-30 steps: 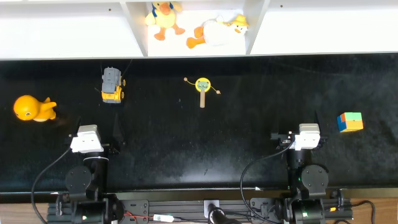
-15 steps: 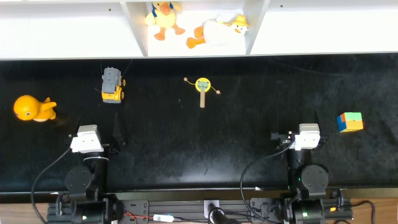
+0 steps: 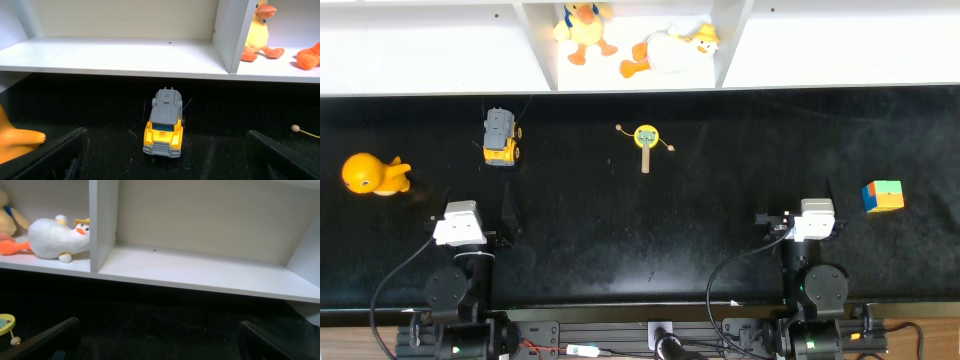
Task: Store Toys
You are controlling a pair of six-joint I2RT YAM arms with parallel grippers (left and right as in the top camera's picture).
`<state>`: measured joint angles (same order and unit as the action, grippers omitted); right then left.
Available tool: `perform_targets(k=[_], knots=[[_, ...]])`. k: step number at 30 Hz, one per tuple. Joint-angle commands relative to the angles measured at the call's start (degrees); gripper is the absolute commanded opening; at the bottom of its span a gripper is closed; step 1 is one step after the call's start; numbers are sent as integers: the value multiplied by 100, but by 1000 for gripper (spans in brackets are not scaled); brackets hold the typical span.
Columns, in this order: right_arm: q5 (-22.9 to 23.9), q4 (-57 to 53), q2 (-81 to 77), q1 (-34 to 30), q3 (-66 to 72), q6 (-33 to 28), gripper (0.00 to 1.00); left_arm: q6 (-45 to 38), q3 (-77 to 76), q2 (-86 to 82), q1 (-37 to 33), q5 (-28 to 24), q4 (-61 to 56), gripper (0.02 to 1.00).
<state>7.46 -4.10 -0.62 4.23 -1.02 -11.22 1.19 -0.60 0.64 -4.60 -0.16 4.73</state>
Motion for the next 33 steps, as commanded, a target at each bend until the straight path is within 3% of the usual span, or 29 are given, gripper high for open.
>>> perform_targets(k=[1,6,11,15,25,31,33], knots=[[-39,31,37,26,76,-15,996,44,15,-48,-22,31,13,998],[-39,31,37,26,76,-15,996,44,-551,503,-22,-127,470,998],[-39,31,37,26,76,-15,993,61,-2157,2000,-173,144,1932,996],[-39,31,37,26,76,-15,996,-142,-3348,3287,-680,109,3010,996],[-39,31,37,26,76,-15,996,-2229,-4634,5178,-2754,-1423,3187,991],[-39,31,37,26,76,-15,996,-2800,-4900,5383,-4511,-2981,3152,996],[-39,31,37,26,76,-15,996,-2793,-4916,5482,-4916,-3060,3130,993]])
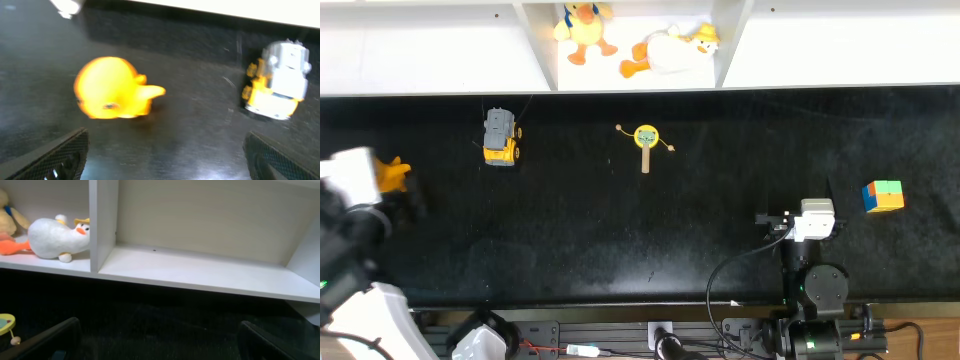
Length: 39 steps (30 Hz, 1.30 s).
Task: Store Toys
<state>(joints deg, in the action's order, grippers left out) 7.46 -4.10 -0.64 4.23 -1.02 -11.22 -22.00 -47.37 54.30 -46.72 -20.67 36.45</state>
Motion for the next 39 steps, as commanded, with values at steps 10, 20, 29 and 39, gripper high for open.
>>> perform_targets(k=[10,20,29,39], knots=[[-39,31,39,26,76,-15,993,-529,-254,1296,-1001,-831,-774,998],[-39,31,39,26,76,-15,996,-870,-254,2328,-376,-450,-1720,996],[-39,31,39,26,76,-15,993,-863,-254,2625,-205,-44,-1818,430],[-39,31,39,26,76,-15,993,-212,-264,2109,-131,-22,-1515,139]])
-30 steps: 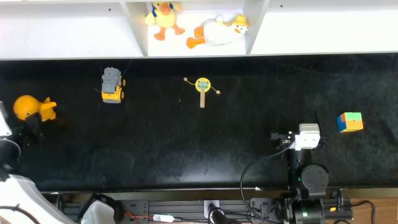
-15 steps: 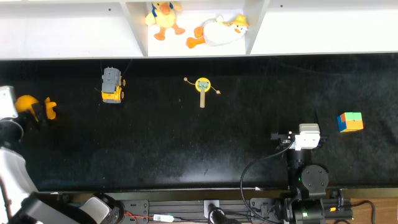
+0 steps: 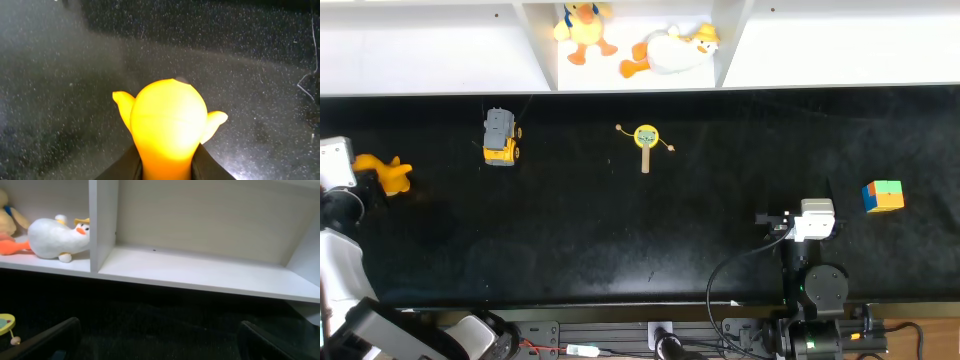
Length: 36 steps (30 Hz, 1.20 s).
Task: Store Toys
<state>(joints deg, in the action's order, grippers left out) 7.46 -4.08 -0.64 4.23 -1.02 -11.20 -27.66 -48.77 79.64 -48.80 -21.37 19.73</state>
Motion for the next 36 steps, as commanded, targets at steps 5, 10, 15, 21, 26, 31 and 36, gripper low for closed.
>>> perform_targets(k=[5,10,15,21,26,31,36], knots=[[-39,28,39,26,76,-20,996,890,-125,-1154,278,46,144,139],[-39,28,39,26,76,-17,996,1443,-125,-1864,651,52,-87,145],[-39,28,39,26,76,-17,993,1934,-125,-1982,946,94,-699,167],[-39,28,39,26,76,-17,996,2221,-186,-1259,1252,160,-1672,167],[-39,28,39,26,76,-17,996,2216,-675,-581,1561,435,-1790,167],[-39,28,39,26,76,-17,993,2175,-1405,-4,1864,769,-1569,167],[-39,28,39,26,76,-17,996,2177,-1869,398,1993,848,-1340,167]])
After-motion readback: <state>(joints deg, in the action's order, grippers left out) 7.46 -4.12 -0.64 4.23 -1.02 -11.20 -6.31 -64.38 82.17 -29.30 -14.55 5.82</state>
